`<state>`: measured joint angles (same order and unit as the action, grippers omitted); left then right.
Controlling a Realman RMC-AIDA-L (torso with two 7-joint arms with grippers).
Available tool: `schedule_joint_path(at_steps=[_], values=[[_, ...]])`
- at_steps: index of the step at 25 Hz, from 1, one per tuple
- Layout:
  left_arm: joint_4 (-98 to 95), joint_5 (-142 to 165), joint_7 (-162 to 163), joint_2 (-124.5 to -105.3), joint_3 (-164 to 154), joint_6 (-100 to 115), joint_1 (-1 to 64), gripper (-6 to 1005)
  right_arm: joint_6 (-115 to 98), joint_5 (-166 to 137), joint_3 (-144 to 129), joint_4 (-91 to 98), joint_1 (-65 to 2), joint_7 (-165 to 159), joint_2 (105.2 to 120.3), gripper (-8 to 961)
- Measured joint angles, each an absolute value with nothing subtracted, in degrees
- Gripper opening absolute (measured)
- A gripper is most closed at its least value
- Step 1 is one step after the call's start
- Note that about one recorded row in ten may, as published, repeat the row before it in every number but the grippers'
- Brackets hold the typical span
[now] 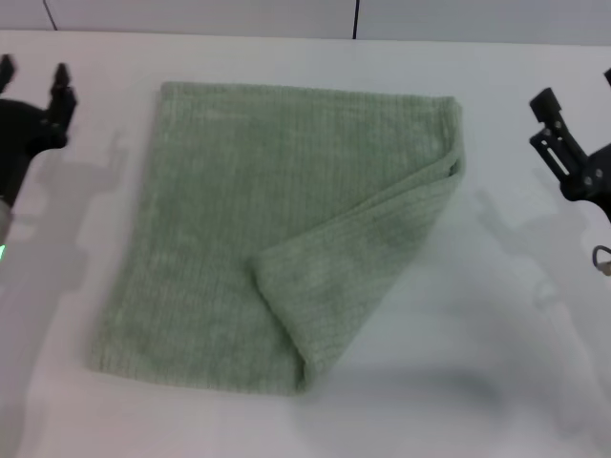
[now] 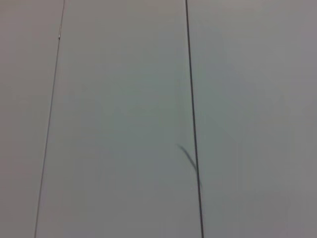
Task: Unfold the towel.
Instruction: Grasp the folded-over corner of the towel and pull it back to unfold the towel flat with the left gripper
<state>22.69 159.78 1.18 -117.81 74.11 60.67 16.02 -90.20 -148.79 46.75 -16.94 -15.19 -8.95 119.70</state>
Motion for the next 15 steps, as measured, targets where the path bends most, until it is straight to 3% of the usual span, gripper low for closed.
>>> schedule_joint_path(at_steps=[9, 11, 12, 13, 15], values=[[48.63, 165.32, 0.79, -114.47, 73.51, 26.42, 12.86, 460, -79.13, -148.60, 47.66, -25.68, -16.03, -6.03, 118.71, 819], [54.38, 165.38, 0.60, -113.24, 73.43, 15.05, 13.52, 374, -69.33, -148.84, 49.39, -33.36, -15.84, -5.59, 117.21, 818], [54.38, 165.38, 0.60, -113.24, 73.43, 15.05, 13.52, 247, -64.28, -148.98, 50.21, -36.75, -15.74, -5.32, 116.44, 818], [59.92, 165.37, 0.58, -111.97, 73.48, 2.78, 14.68, 120, -49.67, -149.46, 52.47, -45.81, -15.85, -4.55, 114.78, 818], [62.39, 165.36, 0.32, -111.64, 73.67, -2.40, 15.18, 79, -42.34, -149.85, 53.78, -50.00, -16.14, -4.33, 114.19, 817]])
